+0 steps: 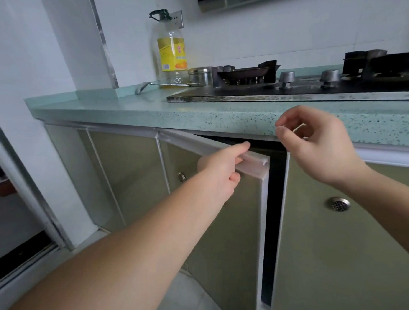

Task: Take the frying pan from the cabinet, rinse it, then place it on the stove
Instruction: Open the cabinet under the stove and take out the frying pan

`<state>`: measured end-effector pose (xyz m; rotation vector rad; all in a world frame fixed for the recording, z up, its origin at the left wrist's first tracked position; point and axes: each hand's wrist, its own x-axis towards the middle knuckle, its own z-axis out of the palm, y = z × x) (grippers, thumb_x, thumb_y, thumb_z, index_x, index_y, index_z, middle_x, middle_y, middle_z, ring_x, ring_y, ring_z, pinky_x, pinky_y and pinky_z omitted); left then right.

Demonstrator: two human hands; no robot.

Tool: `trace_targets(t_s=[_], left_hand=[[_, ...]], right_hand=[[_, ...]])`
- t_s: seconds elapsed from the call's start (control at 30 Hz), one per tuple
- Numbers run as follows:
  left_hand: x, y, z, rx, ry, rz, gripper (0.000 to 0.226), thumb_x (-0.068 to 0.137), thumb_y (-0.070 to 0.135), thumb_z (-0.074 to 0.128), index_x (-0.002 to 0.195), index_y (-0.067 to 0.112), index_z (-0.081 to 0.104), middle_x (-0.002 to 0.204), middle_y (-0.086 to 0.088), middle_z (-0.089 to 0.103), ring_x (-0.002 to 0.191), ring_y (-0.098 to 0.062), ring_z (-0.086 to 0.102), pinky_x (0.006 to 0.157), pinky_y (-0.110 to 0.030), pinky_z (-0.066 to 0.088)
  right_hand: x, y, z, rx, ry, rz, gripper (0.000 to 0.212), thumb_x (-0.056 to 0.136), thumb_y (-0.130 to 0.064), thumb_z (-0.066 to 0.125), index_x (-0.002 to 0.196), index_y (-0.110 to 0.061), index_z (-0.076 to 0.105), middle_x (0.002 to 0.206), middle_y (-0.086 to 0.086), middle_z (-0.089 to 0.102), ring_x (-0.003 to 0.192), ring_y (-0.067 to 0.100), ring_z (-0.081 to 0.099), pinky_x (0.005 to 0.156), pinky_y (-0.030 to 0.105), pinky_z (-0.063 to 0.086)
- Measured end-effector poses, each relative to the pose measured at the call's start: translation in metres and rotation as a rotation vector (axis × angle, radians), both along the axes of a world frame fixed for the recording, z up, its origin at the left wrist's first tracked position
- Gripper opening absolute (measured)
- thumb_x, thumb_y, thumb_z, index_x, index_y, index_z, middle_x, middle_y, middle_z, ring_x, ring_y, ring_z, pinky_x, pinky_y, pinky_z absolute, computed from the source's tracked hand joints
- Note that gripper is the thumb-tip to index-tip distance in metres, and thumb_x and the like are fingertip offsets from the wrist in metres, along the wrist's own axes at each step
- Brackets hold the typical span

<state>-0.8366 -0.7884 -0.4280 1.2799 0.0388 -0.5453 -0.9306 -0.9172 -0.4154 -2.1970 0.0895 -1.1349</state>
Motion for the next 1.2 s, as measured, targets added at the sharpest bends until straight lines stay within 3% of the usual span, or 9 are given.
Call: trace_targets(t_s=[0.2, 0.3, 0.37, 0.5, 0.6, 0.67, 0.87, 1.0, 1.2], left_hand=[[-0.003, 0.06, 0.006, 0.153, -0.113, -0.098, 0.021, 0.073, 0.012, 0.079, 0.069, 0.016, 0.059, 0.049, 0.005, 0.054, 0.03, -0.003, 0.026, 0.041, -0.017, 0.021], [-0.004, 0.086, 0.011, 0.247, -0.186, -0.122, 0.017, 0.076, 0.012, 0.076, 0.072, 0.017, 0.06, 0.042, 0.009, 0.051, 0.037, -0.004, 0.027, 0.045, -0.018, 0.023], [-0.003, 0.1, 0.014, 0.32, -0.242, -0.133, 0.014, 0.077, 0.013, 0.075, 0.074, 0.017, 0.061, 0.04, 0.01, 0.048, 0.042, -0.005, 0.029, 0.046, -0.018, 0.025], [0.001, 0.132, 0.021, 0.46, -0.31, -0.154, 0.015, 0.078, 0.014, 0.073, 0.071, 0.016, 0.059, 0.039, 0.011, 0.041, 0.045, -0.006, 0.031, 0.051, -0.02, 0.03], [0.007, 0.164, 0.031, 0.594, -0.353, -0.2, 0.013, 0.076, 0.017, 0.075, 0.071, 0.015, 0.063, 0.055, 0.004, 0.049, 0.056, -0.01, 0.042, 0.06, -0.022, 0.038], [0.012, 0.186, 0.039, 0.696, -0.364, -0.217, 0.022, 0.07, 0.022, 0.077, 0.087, 0.011, 0.066, 0.075, -0.005, 0.054, 0.071, -0.016, 0.05, 0.068, -0.024, 0.043], [0.039, 0.245, 0.063, 1.127, -0.519, -0.152, 0.042, 0.08, 0.028, 0.072, 0.103, -0.006, 0.066, 0.083, -0.012, 0.059, 0.076, -0.018, 0.053, 0.073, -0.029, 0.043], [0.063, 0.277, 0.064, 1.302, -0.655, 0.048, 0.035, 0.08, 0.031, 0.074, 0.102, 0.003, 0.071, 0.082, -0.004, 0.065, 0.07, -0.014, 0.058, 0.065, -0.023, 0.046], [0.106, 0.304, 0.044, 1.321, -0.732, 0.225, 0.035, 0.084, 0.03, 0.07, 0.115, 0.014, 0.064, 0.116, -0.004, 0.066, 0.1, -0.017, 0.06, 0.08, -0.027, 0.045]], right_hand=[[0.045, 0.034, -0.006, -0.27, 0.121, 0.124, 0.016, 0.084, -0.01, 0.063, 0.098, -0.017, 0.066, 0.086, -0.004, 0.064, 0.065, 0.011, 0.055, 0.066, 0.013, 0.043], [0.066, 0.059, -0.012, -0.48, 0.138, 0.25, 0.033, 0.081, -0.011, 0.065, 0.115, -0.015, 0.066, 0.105, 0.0, 0.067, 0.085, 0.014, 0.059, 0.082, 0.032, 0.05], [0.078, 0.074, -0.013, -0.587, 0.122, 0.343, 0.041, 0.078, -0.015, 0.063, 0.118, -0.014, 0.066, 0.112, -0.001, 0.068, 0.1, 0.019, 0.063, 0.087, 0.036, 0.049], [0.097, 0.097, -0.015, -0.662, 0.076, 0.462, 0.031, 0.082, -0.012, 0.061, 0.111, -0.017, 0.069, 0.111, -0.007, 0.07, 0.102, 0.021, 0.063, 0.09, 0.033, 0.046], [0.106, 0.112, -0.016, -0.668, 0.062, 0.49, 0.032, 0.086, -0.018, 0.055, 0.115, -0.018, 0.069, 0.113, -0.006, 0.07, 0.101, 0.022, 0.063, 0.091, 0.039, 0.049], [0.113, 0.126, -0.014, -0.665, 0.076, 0.516, 0.033, 0.087, -0.024, 0.054, 0.116, -0.019, 0.069, 0.115, -0.006, 0.07, 0.103, 0.021, 0.063, 0.092, 0.041, 0.049], [0.145, 0.184, -0.011, -0.699, 0.183, 0.467, 0.043, 0.087, -0.045, 0.039, 0.116, -0.028, 0.065, 0.116, -0.008, 0.066, 0.109, 0.024, 0.059, 0.091, 0.044, 0.048], [0.166, 0.223, -0.012, -0.706, 0.231, 0.373, 0.035, 0.094, -0.032, 0.042, 0.124, -0.026, 0.058, 0.127, -0.006, 0.058, 0.118, 0.025, 0.049, 0.093, 0.038, 0.039], [0.191, 0.255, -0.01, -0.712, 0.378, 0.33, 0.044, 0.089, -0.02, 0.043, 0.132, -0.024, 0.048, 0.139, -0.005, 0.048, 0.127, 0.025, 0.04, 0.097, 0.041, 0.03]])
